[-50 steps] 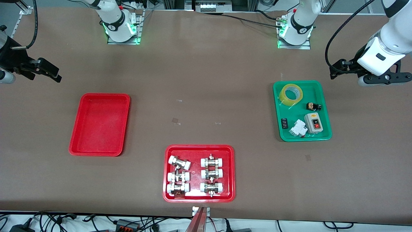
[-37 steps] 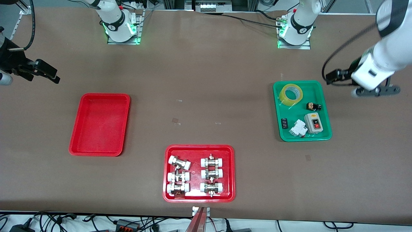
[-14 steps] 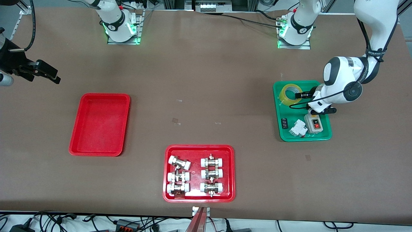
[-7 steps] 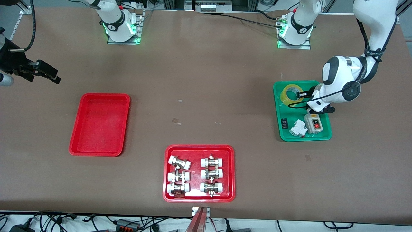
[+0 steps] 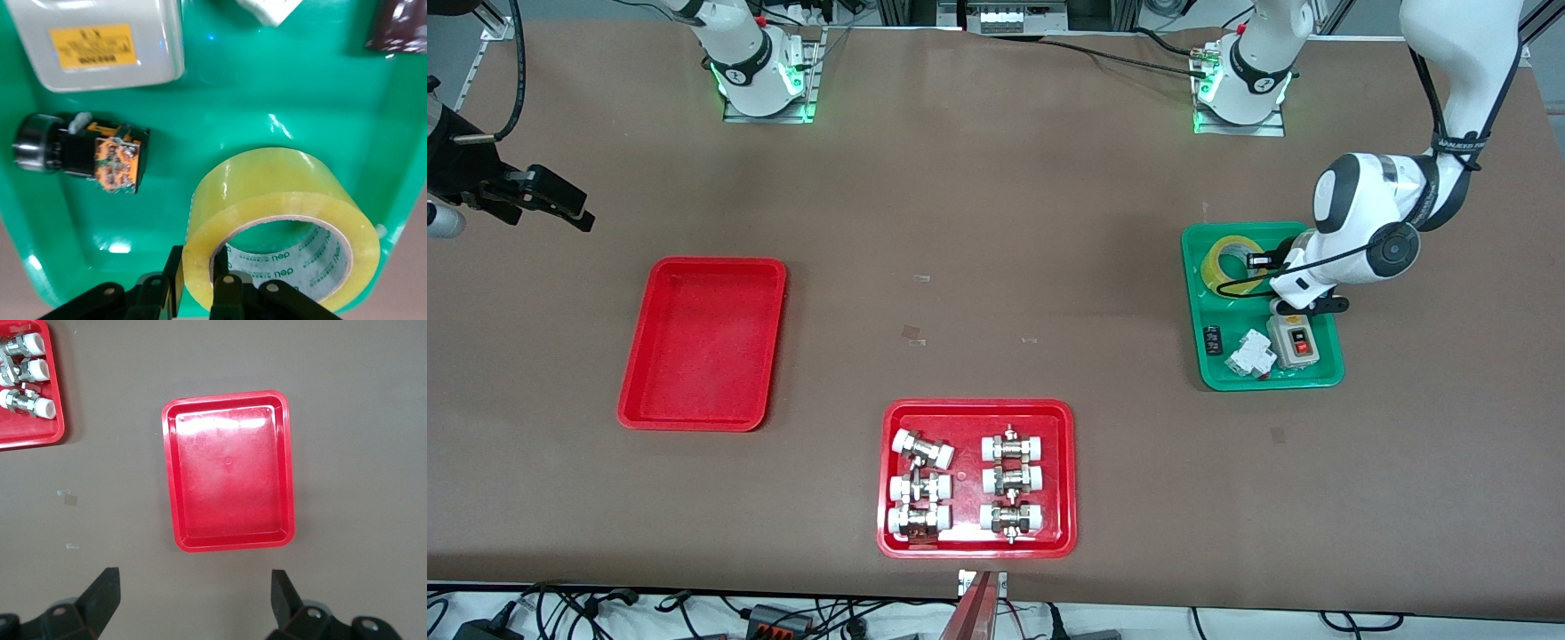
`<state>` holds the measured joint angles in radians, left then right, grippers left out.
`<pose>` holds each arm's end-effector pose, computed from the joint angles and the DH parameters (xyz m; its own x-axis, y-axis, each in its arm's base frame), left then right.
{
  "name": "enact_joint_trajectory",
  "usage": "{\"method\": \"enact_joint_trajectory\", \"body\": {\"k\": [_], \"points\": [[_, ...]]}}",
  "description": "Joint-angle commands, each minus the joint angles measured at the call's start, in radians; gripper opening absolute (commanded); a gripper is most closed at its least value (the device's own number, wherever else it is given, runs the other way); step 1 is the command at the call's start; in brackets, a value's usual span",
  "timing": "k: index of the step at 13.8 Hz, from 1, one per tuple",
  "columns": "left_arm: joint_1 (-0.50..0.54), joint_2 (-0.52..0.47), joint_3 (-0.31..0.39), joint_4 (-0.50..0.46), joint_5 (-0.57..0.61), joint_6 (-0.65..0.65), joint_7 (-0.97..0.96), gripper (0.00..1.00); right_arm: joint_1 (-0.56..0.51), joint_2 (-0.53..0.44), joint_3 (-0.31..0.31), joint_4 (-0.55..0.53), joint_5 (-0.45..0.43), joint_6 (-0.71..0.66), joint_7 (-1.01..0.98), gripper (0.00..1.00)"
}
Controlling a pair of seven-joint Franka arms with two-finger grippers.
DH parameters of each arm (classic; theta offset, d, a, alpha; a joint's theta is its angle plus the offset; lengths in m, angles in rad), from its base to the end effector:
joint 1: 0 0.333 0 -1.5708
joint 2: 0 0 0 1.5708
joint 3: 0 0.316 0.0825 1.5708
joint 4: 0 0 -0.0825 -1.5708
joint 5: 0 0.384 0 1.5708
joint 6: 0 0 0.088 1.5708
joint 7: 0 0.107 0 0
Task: Left arm passes tape to right arm into tray
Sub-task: 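Close the left gripper on the rim of the yellow tape roll, then lift the tape with the left gripper while the right gripper reaches forward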
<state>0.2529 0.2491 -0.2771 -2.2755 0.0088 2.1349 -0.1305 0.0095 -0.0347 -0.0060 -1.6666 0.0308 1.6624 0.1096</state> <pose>0.4889 -0.0147 0.2257 0.9230 0.0856 -0.3753 0.0978 -0.9951 0.0136 0.5510 0.0049 0.6063 0.9937 -0.1087 0.0269 -0.1077 -0.9936 -0.0341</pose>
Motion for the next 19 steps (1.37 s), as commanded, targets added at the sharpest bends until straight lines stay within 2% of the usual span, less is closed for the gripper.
{"method": "enact_joint_trajectory", "body": {"k": [1, 4, 5, 7, 9, 10, 11, 13, 14, 16, 19], "points": [[0.012, -0.083, -0.011, 0.155, -0.006, -0.245, 0.02, 0.01, -0.006, 0.006, 0.004, 0.018, 0.014, -0.016, -0.002, 1.0], [0.011, -0.082, -0.011, 0.447, -0.069, -0.575, 0.023, 0.01, -0.006, 0.006, 0.004, 0.018, 0.014, -0.016, -0.002, 1.0], [0.009, -0.082, -0.013, 0.529, -0.069, -0.631, 0.026, 0.01, -0.006, 0.006, 0.004, 0.018, 0.014, -0.015, -0.004, 1.0], [0.012, -0.086, -0.014, 0.612, -0.11, -0.644, 0.064, 0.01, -0.006, 0.004, 0.004, 0.018, 0.014, -0.013, -0.002, 1.0], [0.016, -0.093, -0.014, 0.692, -0.243, -0.684, 0.084, 0.01, -0.011, 0.009, 0.004, 0.016, 0.015, -0.013, -0.002, 1.0], [0.002, -0.115, -0.016, 0.714, -0.295, -0.652, 0.088, 0.01, -0.011, 0.015, 0.004, 0.015, 0.015, -0.013, -0.002, 1.0], [-0.039, -0.097, -0.04, 0.738, -0.293, -0.582, 0.071, 0.01, -0.011, 0.019, 0.004, 0.015, 0.015, -0.015, -0.005, 1.0], [-0.07, -0.065, -0.059, 0.742, -0.319, -0.524, 0.062, 0.01, -0.011, 0.024, 0.004, 0.011, 0.015, -0.016, -0.007, 1.0], [-0.079, -0.06, -0.062, 0.739, -0.369, -0.492, 0.043, 0.01, -0.011, 0.024, 0.004, 0.007, 0.015, -0.015, -0.007, 1.0], [-0.119, -0.057, -0.076, 0.729, -0.4, -0.458, -0.151, 0.01, -0.011, 0.029, 0.004, 0.005, 0.015, -0.015, -0.01, 1.0], [-0.225, -0.024, -0.103, 0.732, -0.426, -0.315, -0.514, 0.01, -0.013, 0.042, 0.004, 0.005, 0.018, -0.016, -0.018, 1.0]]}}
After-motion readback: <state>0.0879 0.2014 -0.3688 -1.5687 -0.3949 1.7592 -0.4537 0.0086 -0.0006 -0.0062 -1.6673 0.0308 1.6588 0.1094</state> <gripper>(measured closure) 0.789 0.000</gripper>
